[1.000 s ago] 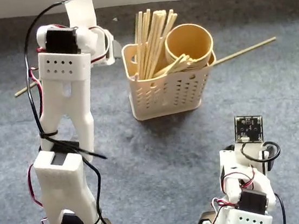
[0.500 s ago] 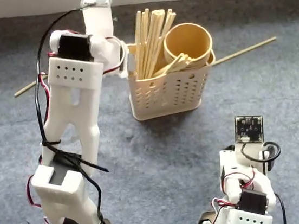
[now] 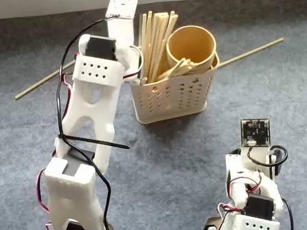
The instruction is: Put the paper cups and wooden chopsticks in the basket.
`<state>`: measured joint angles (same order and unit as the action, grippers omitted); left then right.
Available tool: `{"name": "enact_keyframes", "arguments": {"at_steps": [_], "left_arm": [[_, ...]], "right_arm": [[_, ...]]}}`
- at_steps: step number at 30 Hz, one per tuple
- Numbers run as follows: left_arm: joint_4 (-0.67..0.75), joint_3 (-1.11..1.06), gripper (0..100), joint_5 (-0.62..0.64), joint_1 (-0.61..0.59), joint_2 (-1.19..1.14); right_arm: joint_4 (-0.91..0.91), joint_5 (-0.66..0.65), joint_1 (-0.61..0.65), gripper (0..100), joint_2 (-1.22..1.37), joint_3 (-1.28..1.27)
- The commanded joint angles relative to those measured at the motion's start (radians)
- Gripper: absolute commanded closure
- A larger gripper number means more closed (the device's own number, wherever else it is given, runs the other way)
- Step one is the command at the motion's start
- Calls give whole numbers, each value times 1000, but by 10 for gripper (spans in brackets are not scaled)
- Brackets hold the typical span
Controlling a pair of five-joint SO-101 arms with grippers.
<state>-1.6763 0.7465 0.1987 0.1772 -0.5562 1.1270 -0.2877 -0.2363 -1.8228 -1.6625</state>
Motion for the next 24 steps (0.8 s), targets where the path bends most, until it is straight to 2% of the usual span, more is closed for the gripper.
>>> {"name": "enact_keyframes", "arguments": {"at_steps": [1,7,15,19,21,24], "left_arm": [[-109,61,998,-21,-64,-2],[-109,-21,995,-49,-193,185],[-109,-166,996,-149,-263,401],[-107,-222,991,-224,-282,414],[-107,-245,943,-264,-286,406],[-107,-252,796,-275,-289,420]], "right_arm": [[-19,-15,10,652,-8,-114],[-19,-15,10,652,-8,-114],[-19,-15,10,652,-8,-114],[-19,-15,10,652,-8,-114],[-19,-15,10,652,-8,-114],[-19,-15,10,652,-8,-114]]}}
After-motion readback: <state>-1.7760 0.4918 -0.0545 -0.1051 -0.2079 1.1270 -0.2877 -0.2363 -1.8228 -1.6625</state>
